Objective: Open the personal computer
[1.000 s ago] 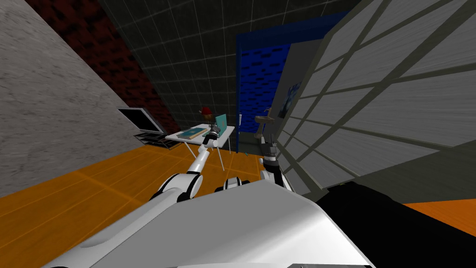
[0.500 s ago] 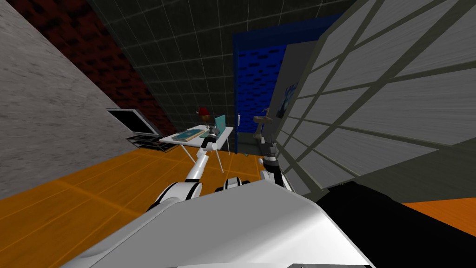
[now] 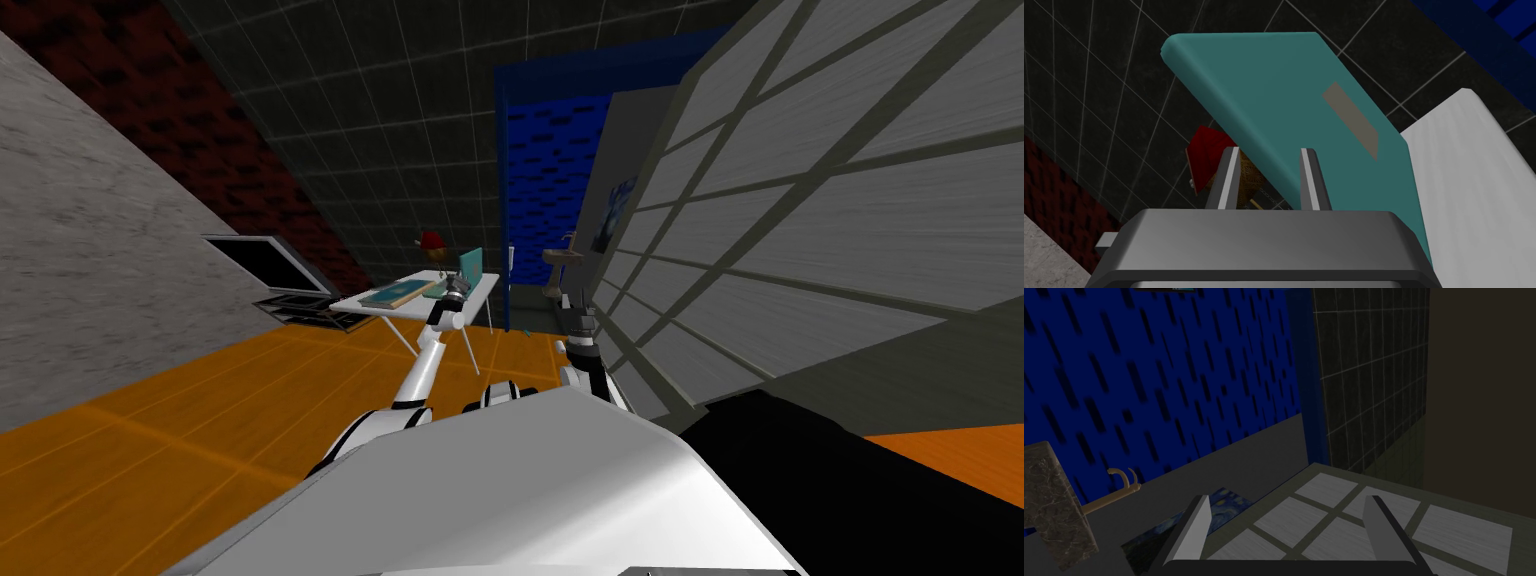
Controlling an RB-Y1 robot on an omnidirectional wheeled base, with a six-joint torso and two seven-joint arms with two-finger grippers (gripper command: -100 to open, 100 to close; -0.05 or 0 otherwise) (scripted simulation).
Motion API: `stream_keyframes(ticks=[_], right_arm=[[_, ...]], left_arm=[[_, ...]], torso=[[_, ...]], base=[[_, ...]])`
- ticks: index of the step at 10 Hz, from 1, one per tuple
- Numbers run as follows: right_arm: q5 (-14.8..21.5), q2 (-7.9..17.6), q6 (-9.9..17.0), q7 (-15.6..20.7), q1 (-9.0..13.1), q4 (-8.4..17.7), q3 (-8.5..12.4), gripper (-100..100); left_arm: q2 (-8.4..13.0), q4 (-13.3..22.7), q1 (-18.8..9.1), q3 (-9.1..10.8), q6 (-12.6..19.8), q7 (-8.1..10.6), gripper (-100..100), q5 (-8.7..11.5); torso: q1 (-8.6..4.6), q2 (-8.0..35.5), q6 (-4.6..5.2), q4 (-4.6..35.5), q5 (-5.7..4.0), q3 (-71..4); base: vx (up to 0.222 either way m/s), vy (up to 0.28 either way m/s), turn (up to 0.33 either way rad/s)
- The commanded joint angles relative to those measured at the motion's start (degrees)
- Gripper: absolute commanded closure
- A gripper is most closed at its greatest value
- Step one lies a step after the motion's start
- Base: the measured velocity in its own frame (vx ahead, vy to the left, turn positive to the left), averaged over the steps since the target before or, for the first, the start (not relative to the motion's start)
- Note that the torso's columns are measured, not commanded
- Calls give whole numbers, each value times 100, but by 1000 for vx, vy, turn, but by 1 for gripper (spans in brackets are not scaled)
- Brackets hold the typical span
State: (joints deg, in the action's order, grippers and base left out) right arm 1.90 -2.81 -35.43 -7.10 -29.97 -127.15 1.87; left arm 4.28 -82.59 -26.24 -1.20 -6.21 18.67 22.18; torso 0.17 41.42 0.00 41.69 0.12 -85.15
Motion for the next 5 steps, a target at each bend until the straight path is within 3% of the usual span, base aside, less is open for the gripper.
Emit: stream_keyframes(ticks=[1,2,4,5], right_arm=[[0,0,0,0,0,0,0,0],[0,0,0,0,1,0,0,0],[0,0,0,0,0,0,0,0],[0,0,0,0,0,0,0,0]], left_arm=[[7,-232,277,1,64,-4,100,2],[-91,-521,464,27,266,-76,100,-53],[-91,-937,780,27,266,-76,100,-53],[-91,-950,835,27,266,-76,100,-53]], torso=[[9,13,-9,-1,5,9],[18,22,-15,-3,9,16],[3,6,1,-1,2,6],[11,13,-13,2,5,10]], base=[[5,-4,-7],[46,-5,-101],[55,5,-59],[17,1,12]])
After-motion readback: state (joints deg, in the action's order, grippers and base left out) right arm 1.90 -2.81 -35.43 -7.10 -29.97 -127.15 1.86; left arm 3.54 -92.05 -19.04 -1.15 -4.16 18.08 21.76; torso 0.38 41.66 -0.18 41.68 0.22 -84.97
